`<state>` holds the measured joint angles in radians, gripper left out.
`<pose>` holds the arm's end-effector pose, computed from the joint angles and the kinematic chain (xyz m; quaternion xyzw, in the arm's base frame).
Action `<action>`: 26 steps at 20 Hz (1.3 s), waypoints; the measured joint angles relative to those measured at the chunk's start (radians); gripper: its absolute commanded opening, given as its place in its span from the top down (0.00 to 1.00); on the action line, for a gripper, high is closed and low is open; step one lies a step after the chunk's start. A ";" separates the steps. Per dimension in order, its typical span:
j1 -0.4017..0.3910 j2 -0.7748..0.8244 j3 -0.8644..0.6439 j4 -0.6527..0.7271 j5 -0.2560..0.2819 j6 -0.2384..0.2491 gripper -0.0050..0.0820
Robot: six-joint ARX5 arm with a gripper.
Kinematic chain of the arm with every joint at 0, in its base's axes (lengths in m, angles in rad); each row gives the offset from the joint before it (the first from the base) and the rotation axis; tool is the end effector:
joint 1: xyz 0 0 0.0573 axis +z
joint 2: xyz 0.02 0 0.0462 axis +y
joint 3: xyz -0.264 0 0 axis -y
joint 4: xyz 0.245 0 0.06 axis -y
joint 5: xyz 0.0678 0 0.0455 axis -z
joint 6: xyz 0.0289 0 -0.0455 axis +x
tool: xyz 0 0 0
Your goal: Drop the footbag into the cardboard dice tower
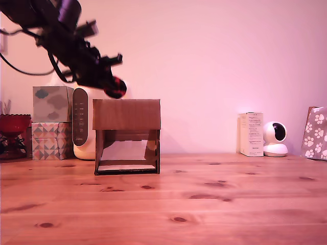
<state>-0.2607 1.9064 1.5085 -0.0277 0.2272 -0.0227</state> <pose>0.4268 -0.1206 0.2735 -0.0072 0.2138 -0.2337 0.9485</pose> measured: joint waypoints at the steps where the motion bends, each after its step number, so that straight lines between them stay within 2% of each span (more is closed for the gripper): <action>1: 0.000 0.000 0.002 -0.004 0.003 0.000 0.81; 2: 0.000 0.000 0.005 -0.003 0.007 0.000 0.63; 4: 0.000 0.000 0.006 -0.002 0.010 0.000 0.11; 5: 0.000 0.000 0.007 -0.002 0.010 0.003 0.03; 6: 0.000 0.000 0.010 -0.008 0.010 0.003 0.07; 8: 0.000 0.000 0.036 -0.040 0.010 0.023 0.07; 11: 0.000 0.000 0.106 -0.151 0.011 0.026 0.09; 12: -0.001 0.000 0.130 -0.187 0.011 0.026 0.13; 13: -0.001 0.000 0.150 -0.232 0.011 0.026 0.23; 14: -0.001 0.000 0.166 -0.275 0.011 0.026 0.38; 15: -0.001 0.000 0.174 -0.307 0.021 0.027 0.59; 16: -0.001 -0.002 0.174 -0.333 0.035 0.027 0.87; 17: -0.001 -0.002 0.174 -0.357 0.055 0.028 0.95; 21: -0.001 -0.021 0.174 -0.434 0.151 0.038 0.97; 26: -0.006 -0.075 0.174 -0.475 0.167 0.051 0.97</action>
<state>-0.2668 1.8317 1.6821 -0.5030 0.3939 0.0288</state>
